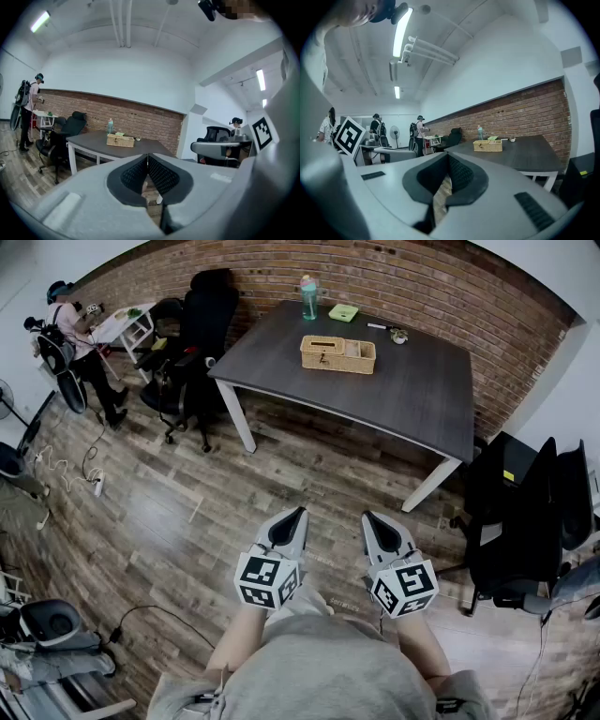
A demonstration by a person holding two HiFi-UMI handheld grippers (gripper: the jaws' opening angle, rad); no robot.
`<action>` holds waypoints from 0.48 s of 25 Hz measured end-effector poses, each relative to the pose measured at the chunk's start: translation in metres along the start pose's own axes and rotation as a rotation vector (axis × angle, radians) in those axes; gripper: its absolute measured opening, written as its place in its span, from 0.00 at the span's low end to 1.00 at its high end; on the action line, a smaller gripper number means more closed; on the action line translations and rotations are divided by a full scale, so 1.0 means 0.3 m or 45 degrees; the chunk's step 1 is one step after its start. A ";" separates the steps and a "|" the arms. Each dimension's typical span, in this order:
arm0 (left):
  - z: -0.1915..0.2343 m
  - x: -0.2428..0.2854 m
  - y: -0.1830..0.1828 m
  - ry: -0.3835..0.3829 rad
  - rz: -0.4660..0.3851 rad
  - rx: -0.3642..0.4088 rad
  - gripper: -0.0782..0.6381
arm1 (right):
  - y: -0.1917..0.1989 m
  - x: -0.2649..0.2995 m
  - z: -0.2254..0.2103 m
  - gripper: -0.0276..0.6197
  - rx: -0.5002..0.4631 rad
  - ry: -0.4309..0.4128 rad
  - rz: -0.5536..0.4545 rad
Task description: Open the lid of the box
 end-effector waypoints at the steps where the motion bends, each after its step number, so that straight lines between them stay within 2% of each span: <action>1: -0.015 -0.016 0.006 -0.010 -0.004 -0.001 0.14 | 0.003 -0.020 0.007 0.04 0.000 -0.005 -0.003; 8: -0.078 -0.095 0.045 -0.040 -0.015 -0.014 0.14 | 0.022 -0.098 0.061 0.04 -0.018 -0.048 -0.009; 12: -0.093 -0.111 0.056 -0.041 -0.029 -0.066 0.14 | 0.027 -0.118 0.066 0.04 -0.034 -0.069 -0.006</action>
Point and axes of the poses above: the fingertips, and each gripper's own axes: x forward along the fingers, z to its left, y out of its underside, the point moved 5 cm from there along -x, backward along the fingers, and after that the axes turned 9 degrees about z, right-handed, at the moved point
